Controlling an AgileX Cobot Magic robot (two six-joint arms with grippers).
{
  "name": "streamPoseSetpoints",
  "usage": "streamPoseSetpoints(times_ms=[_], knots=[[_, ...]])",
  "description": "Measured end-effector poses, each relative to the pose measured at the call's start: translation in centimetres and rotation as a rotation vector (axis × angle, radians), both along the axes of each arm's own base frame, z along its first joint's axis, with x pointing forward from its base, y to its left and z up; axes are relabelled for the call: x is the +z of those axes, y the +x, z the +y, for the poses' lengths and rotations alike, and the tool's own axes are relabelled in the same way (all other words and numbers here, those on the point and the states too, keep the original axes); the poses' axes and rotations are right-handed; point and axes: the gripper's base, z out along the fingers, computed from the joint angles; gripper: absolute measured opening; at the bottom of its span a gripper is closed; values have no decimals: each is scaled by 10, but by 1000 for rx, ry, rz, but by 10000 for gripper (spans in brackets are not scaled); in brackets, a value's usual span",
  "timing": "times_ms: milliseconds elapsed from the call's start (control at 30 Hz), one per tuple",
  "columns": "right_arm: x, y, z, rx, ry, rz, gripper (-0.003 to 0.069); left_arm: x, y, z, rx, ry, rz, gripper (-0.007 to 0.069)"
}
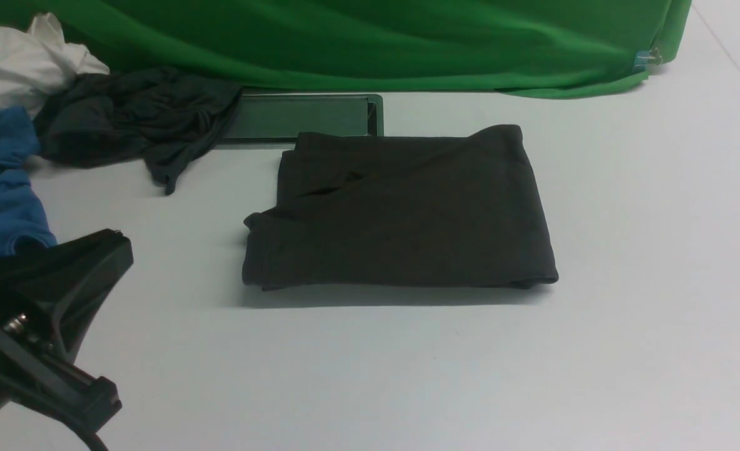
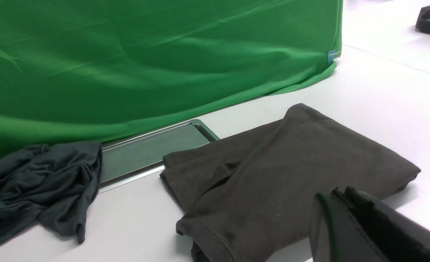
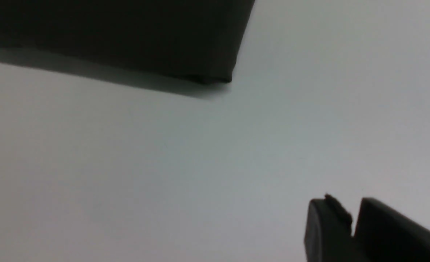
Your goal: Fold a long-sleeved shirt on a white desktop.
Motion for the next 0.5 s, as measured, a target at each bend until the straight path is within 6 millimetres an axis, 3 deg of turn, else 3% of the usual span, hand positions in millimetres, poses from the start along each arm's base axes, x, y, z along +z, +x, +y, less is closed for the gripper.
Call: streamPoseSetpoints(times_ms=[200, 367, 500], knots=[[10, -26, -5, -7, 33, -144, 123, 0, 0, 0, 0, 0, 0, 17], [12, -29, -6, -10, 28, -179, 132, 0, 0, 0, 0, 0, 0, 17], [10, -30, -8, -27, 23, -260, 68, 0, 0, 0, -1, 6, -2, 17]])
